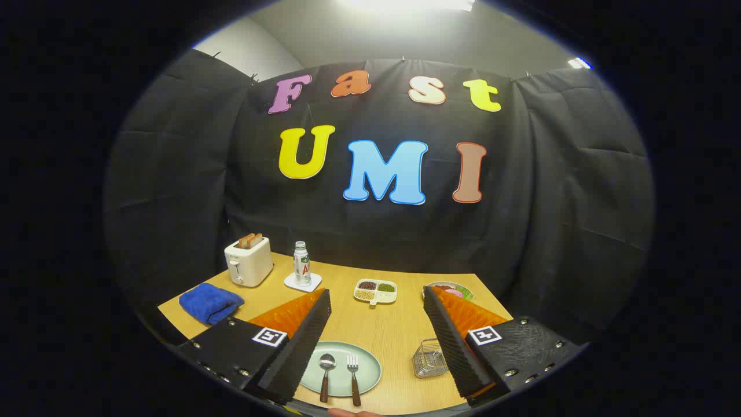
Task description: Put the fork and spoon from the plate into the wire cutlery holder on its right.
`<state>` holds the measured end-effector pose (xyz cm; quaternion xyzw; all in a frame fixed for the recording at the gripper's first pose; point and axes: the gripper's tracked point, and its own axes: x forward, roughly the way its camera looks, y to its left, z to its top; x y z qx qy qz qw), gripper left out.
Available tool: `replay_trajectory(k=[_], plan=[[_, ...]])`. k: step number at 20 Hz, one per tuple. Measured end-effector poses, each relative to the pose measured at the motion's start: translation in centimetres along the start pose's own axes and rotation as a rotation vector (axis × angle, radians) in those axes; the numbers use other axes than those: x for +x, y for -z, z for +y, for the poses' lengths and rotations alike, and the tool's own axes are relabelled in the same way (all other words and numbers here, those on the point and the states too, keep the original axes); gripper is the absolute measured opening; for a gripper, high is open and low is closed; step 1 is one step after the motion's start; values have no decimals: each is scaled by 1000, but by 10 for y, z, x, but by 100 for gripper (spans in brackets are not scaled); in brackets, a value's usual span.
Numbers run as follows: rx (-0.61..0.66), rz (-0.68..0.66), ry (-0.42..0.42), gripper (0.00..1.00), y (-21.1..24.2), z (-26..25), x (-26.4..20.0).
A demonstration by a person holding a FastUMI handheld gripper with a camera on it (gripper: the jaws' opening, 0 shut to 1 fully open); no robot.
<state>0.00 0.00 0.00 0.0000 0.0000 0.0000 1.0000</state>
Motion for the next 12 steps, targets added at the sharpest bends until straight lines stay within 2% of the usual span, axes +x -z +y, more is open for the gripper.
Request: replay_trajectory(k=[6, 12], plan=[[-12, 17, -10, 98, 10, 4, 2], [14, 132, -48, 98, 42, 9, 7]])
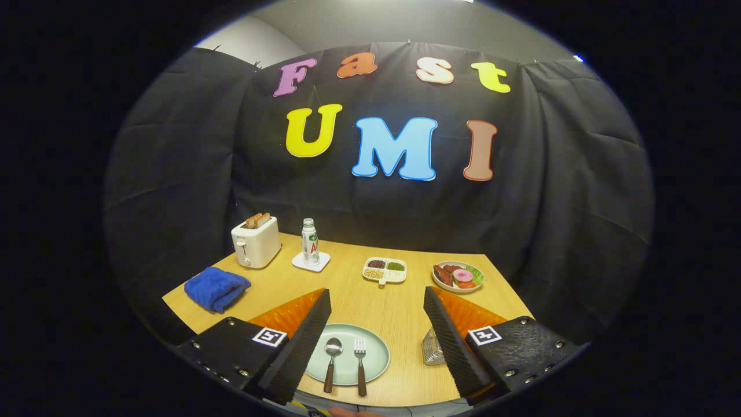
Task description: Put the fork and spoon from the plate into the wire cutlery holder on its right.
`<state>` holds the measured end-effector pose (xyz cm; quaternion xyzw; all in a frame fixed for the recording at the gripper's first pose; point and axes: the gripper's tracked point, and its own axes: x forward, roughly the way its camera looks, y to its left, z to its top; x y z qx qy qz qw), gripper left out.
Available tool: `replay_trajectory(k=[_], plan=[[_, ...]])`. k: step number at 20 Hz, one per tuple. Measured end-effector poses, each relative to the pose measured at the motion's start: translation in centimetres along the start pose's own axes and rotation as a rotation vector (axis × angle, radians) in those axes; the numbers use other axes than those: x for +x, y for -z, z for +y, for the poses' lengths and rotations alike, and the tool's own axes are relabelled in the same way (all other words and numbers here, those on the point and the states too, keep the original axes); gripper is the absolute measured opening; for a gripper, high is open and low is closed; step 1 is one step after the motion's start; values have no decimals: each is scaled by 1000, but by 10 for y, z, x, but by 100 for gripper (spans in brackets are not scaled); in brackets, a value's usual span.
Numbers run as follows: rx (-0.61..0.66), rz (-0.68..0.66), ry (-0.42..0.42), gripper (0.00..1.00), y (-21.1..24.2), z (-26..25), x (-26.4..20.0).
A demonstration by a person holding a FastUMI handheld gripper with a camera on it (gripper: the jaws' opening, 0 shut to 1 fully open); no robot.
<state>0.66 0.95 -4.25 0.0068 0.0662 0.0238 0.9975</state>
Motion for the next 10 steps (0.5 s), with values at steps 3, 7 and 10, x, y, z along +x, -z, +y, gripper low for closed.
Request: replay_trajectory(k=[3, 7, 10], plan=[[21, 20, 7, 98, 6, -4, 1], [16, 86, 11, 98, 30, -8, 8], [8, 174, -7, 98, 54, -4, 14]])
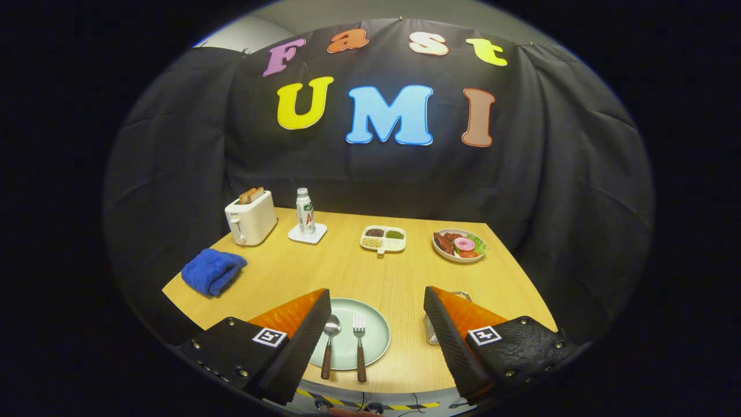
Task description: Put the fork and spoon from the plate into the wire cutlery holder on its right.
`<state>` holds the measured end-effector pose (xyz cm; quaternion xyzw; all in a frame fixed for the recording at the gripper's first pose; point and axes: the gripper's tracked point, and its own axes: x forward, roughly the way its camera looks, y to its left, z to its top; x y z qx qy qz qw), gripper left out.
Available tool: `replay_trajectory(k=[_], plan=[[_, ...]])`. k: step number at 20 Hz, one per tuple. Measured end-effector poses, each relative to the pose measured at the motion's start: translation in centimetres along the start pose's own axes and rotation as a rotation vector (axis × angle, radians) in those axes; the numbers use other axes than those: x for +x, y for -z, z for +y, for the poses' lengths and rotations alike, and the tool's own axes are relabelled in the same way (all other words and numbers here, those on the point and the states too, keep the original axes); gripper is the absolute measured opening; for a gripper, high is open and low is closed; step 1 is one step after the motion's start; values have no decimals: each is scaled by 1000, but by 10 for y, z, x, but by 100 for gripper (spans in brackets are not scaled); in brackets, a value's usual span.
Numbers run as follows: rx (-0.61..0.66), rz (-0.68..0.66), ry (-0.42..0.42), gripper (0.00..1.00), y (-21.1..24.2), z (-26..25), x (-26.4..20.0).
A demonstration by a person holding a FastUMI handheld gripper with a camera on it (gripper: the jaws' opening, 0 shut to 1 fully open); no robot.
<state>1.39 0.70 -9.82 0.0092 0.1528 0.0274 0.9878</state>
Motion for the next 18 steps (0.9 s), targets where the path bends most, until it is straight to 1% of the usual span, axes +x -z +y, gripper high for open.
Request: replay_trajectory(k=[4, 9, 11, 14, 15, 16, 17, 18], plan=[[-76, 187, -51, 98, 51, 6, 16], [-129, 409, -85, 99, 113, 3, 27], [-118, 476, -102, 99, 132, 4, 30], [-121, 528, -114, 99, 150, 5, 37], [-114, 547, -127, 95, 155, 7, 40], [-113, 572, -136, 86, 163, 8, 43], [-111, 590, -135, 79, 169, 6, 46], [-105, 603, -137, 79, 173, 6, 45]])
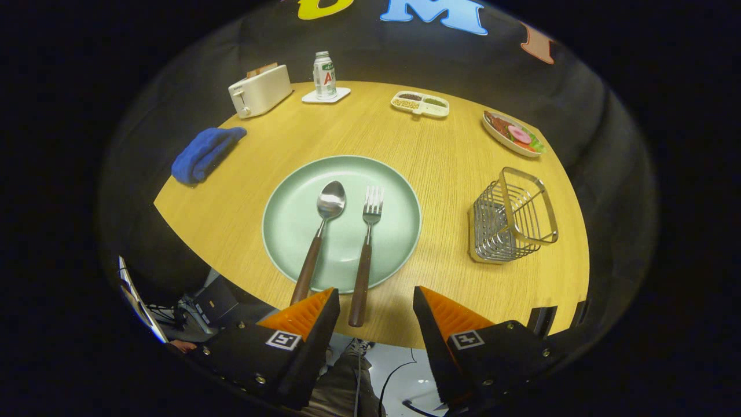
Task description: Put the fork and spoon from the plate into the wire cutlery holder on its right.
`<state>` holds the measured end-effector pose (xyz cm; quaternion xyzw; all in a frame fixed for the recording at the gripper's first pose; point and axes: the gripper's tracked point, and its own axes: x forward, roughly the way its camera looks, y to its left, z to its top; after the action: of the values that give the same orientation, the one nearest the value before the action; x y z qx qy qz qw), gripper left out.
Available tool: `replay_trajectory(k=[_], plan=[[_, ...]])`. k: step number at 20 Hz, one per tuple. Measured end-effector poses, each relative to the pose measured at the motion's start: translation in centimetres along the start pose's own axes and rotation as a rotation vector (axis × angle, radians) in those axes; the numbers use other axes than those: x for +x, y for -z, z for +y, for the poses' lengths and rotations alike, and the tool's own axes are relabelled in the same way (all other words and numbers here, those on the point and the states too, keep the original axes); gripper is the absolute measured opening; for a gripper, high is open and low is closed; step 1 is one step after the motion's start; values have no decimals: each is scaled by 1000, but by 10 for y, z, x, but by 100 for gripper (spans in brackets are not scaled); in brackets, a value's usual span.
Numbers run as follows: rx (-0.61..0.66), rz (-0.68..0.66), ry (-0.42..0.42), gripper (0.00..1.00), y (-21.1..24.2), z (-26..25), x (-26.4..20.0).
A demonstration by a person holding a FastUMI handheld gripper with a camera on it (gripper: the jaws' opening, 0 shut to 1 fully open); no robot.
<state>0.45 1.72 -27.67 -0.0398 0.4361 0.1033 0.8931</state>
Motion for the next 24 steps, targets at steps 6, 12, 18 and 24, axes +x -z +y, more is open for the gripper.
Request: replay_trajectory(k=[6, 12, 18, 24], plan=[[-24, 61, -41, 69, 7, 9, 14], [-89, 96, -39, 22, 9, 3, 21], [-87, 166, -58, 2, 9, -6, 14], [-212, 240, -82, 2, -2, -30, -26]])
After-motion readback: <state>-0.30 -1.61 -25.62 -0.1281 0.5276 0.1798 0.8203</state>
